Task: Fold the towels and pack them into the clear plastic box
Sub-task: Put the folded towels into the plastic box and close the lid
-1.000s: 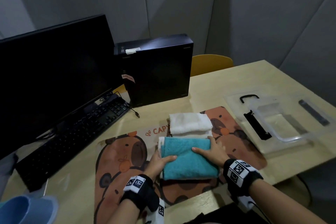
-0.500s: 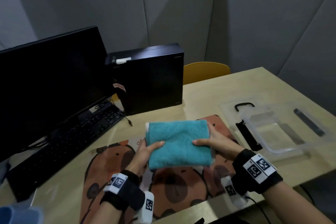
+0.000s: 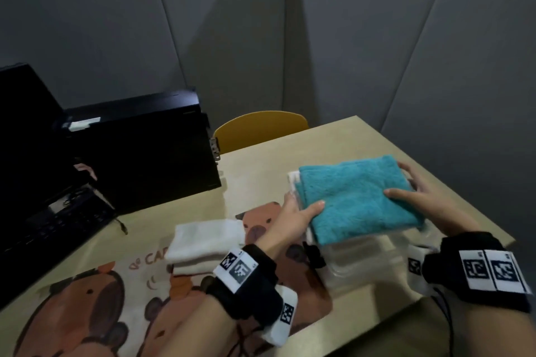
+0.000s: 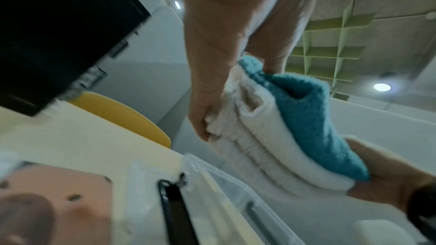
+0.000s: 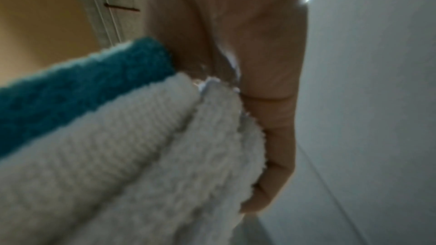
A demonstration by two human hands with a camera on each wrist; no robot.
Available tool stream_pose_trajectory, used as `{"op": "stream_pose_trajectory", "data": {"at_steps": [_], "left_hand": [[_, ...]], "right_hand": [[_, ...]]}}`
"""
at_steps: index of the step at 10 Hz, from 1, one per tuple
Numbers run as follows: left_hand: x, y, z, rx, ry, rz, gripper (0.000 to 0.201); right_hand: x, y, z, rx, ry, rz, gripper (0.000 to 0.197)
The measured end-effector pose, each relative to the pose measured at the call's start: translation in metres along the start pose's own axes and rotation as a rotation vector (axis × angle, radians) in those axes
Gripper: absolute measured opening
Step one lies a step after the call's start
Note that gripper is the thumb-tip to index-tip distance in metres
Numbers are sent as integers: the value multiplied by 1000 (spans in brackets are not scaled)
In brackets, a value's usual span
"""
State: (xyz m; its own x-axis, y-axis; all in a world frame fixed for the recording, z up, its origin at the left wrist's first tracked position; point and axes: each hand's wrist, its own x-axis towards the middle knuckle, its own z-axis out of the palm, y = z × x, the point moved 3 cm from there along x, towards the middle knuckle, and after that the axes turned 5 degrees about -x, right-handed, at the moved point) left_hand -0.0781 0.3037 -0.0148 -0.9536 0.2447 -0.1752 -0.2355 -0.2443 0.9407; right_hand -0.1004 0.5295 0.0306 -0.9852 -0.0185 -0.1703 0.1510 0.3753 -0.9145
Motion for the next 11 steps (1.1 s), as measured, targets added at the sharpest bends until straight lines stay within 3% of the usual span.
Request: {"op": "stream_pose_trajectory", "data": {"at_steps": [2,4,6,7,9,10,11], "left_hand": [[42,-49,28,102,86,-221,73],[49,-49,40,250,163,-335,48],[55,-64,52,405,171,-467,38],[51,-76,58,462,194,-564,48],[47,-77,61,663,343,-603,56],[46,-71,64,659,359,-577,64],[45,-59,67,734,303,-435,69]], "right_hand": [[24,44,-24,-236,-56,115,53],[39,51,-20,-345,-128,156,50],[46,54,-14,-579,-233,137,54],[44,62,2,-720,-318,158,51],[47,89,19,-826,-349,204,53],[46,90,21,-839,-305,187,58],[43,84,21,-886,-256,114,57]]}}
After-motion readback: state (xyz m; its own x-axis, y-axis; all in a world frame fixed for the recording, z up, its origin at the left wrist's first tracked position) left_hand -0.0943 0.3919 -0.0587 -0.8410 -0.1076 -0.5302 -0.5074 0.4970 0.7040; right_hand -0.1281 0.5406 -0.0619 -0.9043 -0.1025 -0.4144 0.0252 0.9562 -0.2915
